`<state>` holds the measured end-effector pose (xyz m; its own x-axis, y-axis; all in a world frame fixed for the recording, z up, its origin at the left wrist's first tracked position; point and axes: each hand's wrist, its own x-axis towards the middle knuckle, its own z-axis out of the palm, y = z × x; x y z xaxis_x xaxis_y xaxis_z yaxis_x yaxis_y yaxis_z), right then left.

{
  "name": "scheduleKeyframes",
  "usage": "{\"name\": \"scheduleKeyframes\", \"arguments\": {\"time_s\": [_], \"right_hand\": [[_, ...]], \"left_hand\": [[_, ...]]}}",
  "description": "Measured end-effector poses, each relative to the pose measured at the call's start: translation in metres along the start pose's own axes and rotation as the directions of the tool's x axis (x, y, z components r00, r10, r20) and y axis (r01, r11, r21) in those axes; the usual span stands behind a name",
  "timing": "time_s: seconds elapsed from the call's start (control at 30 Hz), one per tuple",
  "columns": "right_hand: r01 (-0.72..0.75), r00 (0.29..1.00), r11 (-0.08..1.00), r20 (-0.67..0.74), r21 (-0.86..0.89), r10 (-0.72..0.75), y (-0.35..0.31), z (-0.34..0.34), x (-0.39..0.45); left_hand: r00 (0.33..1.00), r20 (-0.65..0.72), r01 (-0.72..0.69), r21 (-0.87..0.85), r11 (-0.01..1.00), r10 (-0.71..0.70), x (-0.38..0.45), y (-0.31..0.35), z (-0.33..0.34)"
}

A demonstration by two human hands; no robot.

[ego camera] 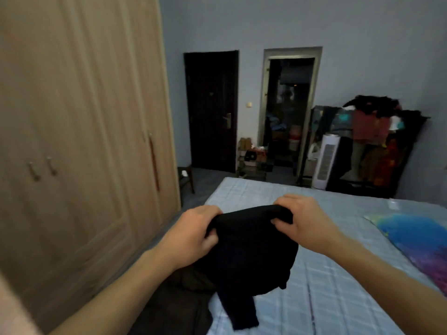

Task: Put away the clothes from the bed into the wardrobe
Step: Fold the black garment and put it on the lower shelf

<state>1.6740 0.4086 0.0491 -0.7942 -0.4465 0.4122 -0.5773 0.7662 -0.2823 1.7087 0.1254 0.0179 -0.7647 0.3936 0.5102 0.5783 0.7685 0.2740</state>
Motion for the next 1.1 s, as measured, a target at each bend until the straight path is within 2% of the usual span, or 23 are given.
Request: {"name": "scheduleKeyframes", "arguments": {"time_s": [0.23, 0.37, 0.53, 0.63, 0.87, 1.1], "right_hand": [[0.277, 0.955, 0.938, 0.048, 0.207, -0.293, -0.081, 0.049, 0.018], [0.406, 0.884, 0.831, 0.065, 0.380, -0.462, -0.153, 0.071, 0.026], [0.511, 0.776, 0.699, 0.082, 0.500, -0.626, -0.246, 0.095, 0.026], [0.549, 0.730, 0.656, 0.085, 0.518, -0.678, -0.301, 0.107, 0.025], [0.590, 0.657, 0.572, 0.072, 0.570, -0.750, -0.427, 0.143, 0.014], [0.614, 0.625, 0.537, 0.058, 0.579, -0.778, -0.539, 0.191, -0.008]], "left_hand": [[0.962, -0.032, 0.271, 0.179, 0.946, -0.270, -0.109, 0.014, -0.078], [0.908, -0.120, 0.418, 0.290, 0.861, -0.401, -0.179, 0.024, -0.131], [0.836, -0.208, 0.549, 0.337, 0.764, -0.509, -0.264, 0.037, -0.188], [0.794, -0.259, 0.608, 0.331, 0.722, -0.550, -0.312, 0.045, -0.215], [0.747, -0.324, 0.665, 0.358, 0.656, -0.580, -0.422, 0.039, -0.280], [0.687, -0.396, 0.727, 0.365, 0.582, -0.609, -0.527, 0.019, -0.325]]}}
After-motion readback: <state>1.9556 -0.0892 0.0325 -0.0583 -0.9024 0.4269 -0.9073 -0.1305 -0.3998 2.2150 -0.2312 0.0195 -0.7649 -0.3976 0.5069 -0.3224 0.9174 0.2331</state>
